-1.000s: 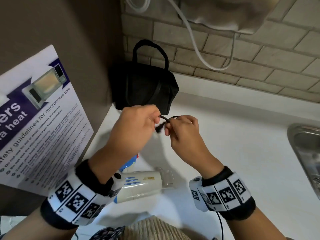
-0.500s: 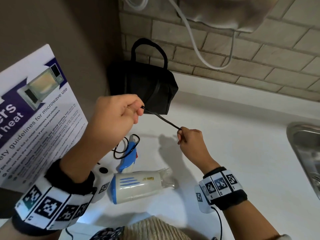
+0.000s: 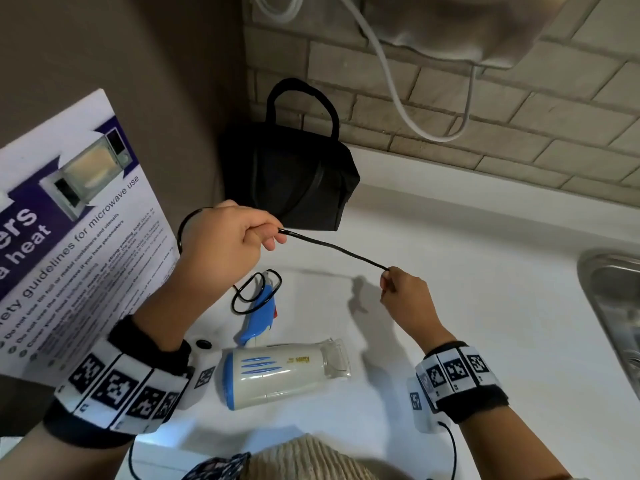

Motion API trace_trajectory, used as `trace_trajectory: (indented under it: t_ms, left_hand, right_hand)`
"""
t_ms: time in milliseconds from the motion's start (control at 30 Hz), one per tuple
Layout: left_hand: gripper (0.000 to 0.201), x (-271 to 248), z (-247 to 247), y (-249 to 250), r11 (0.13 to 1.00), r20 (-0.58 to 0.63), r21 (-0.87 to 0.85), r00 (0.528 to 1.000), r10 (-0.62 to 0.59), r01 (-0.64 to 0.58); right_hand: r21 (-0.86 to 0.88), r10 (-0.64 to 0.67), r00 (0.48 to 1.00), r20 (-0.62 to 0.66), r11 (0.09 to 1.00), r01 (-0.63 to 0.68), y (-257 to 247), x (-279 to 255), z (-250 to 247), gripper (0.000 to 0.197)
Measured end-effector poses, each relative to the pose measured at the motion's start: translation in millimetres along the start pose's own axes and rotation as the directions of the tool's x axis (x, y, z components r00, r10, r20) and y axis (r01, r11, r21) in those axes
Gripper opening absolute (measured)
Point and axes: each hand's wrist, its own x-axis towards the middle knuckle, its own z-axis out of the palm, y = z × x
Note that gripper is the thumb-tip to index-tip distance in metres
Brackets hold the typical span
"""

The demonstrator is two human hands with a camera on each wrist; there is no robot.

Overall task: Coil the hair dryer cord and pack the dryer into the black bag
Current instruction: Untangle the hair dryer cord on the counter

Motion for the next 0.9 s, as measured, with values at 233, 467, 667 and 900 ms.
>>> trace_trajectory:
  t_ms: [233, 467, 667, 900]
  left_hand:
    - [0.016, 4.8, 38.3, -21.3, 0.998, 0.1, 0.024, 0.993, -0.067, 0.065]
    - [0.017, 0.2, 46.8, -34.9, 0.99, 0.131, -0.125, 0.99, -0.043, 0.059]
    - [0.014, -12.1, 40.6, -51.2, 0.978, 0.325, -0.014, 0.925, -0.194, 0.21]
    - [0.04, -38.2, 50.1, -68.3, 0.868, 0.594, 0.278, 0.637, -0.491, 0.41]
  right_hand:
    - [0.145, 0.259, 0.956, 0.138, 0.95, -0.278, 22.4, 0.3, -15.7, 0.027]
    - [0.211, 0.415, 0.904, 0.102, 0.879, -0.428, 49.3, -5.8, -17.9, 0.02]
    - [-0.041, 0.413, 0.909, 0.058, 0.911, -0.411, 59.7, -12.2, -3.7, 0.031]
    - [-0.301, 0.402, 0.916, -0.001, 0.873, -0.383, 54.0, -10.3, -2.5, 0.036]
